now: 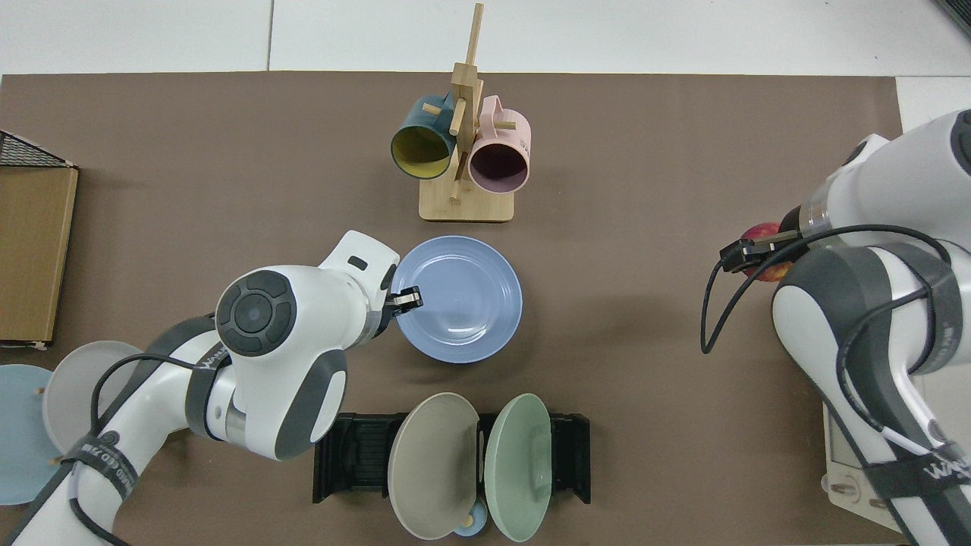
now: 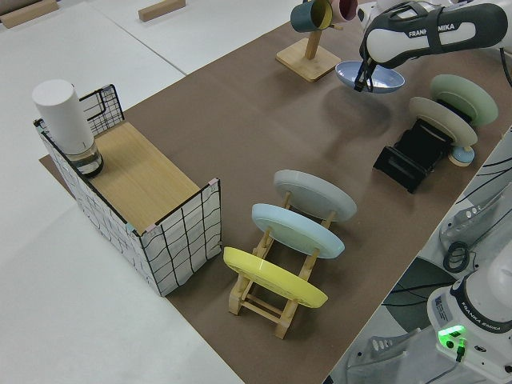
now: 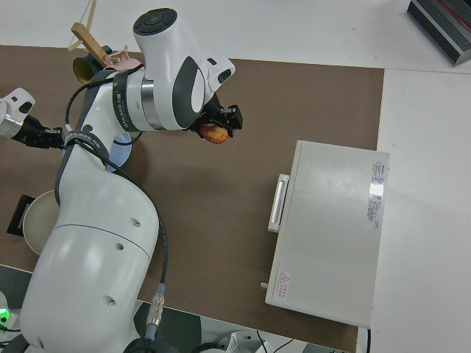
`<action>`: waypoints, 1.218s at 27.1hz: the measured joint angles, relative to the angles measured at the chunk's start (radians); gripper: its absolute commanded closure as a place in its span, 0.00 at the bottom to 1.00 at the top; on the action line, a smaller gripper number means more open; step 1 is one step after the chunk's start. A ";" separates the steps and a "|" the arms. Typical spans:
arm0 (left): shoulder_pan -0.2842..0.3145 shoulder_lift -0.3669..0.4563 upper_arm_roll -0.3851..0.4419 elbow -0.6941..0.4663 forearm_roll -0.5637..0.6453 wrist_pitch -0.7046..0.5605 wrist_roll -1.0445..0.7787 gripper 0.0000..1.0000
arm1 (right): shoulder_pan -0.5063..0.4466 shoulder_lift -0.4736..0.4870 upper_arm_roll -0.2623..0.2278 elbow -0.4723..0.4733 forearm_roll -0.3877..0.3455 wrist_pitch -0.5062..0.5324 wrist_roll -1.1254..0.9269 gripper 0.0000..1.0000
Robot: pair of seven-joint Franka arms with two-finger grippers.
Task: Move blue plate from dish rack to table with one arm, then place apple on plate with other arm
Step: 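Lower the blue plate onto the table while the right gripper grasps the apple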
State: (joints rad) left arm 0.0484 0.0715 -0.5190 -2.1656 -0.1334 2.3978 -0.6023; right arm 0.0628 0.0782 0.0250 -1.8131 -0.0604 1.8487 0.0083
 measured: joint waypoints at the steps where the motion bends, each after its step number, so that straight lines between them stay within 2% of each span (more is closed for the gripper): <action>1: -0.004 0.003 -0.006 -0.007 -0.001 0.017 -0.009 1.00 | 0.000 0.000 0.000 -0.001 0.000 0.000 0.000 1.00; 8: -0.032 0.010 -0.017 -0.052 -0.005 0.077 -0.033 1.00 | 0.001 0.000 0.001 -0.013 0.000 0.000 0.000 1.00; 23: -0.030 0.035 -0.012 -0.065 -0.005 0.101 -0.031 1.00 | 0.032 0.000 0.003 -0.023 0.000 0.002 0.000 1.00; 25: -0.030 0.037 -0.013 -0.066 -0.005 0.101 -0.031 0.53 | 0.033 0.000 0.003 -0.023 0.000 0.002 0.000 1.00; 27: -0.030 0.039 -0.013 -0.067 -0.005 0.101 -0.030 0.27 | 0.034 0.000 0.003 -0.024 0.000 0.002 0.000 1.00; 28: -0.030 0.039 -0.013 -0.067 -0.005 0.101 -0.029 0.09 | 0.034 0.000 0.003 -0.024 0.000 0.002 0.000 1.00; 29: -0.030 0.039 -0.013 -0.067 -0.005 0.101 -0.029 0.01 | 0.034 0.000 0.003 -0.025 0.000 0.002 0.000 1.00; 33: -0.030 0.040 -0.013 -0.067 -0.005 0.101 -0.028 0.01 | 0.035 0.000 0.003 -0.026 0.000 0.002 0.000 1.00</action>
State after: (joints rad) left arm 0.0181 0.1113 -0.5322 -2.2329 -0.1386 2.4992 -0.6301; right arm 0.0973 0.0781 0.0277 -1.8392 -0.0602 1.8504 0.0083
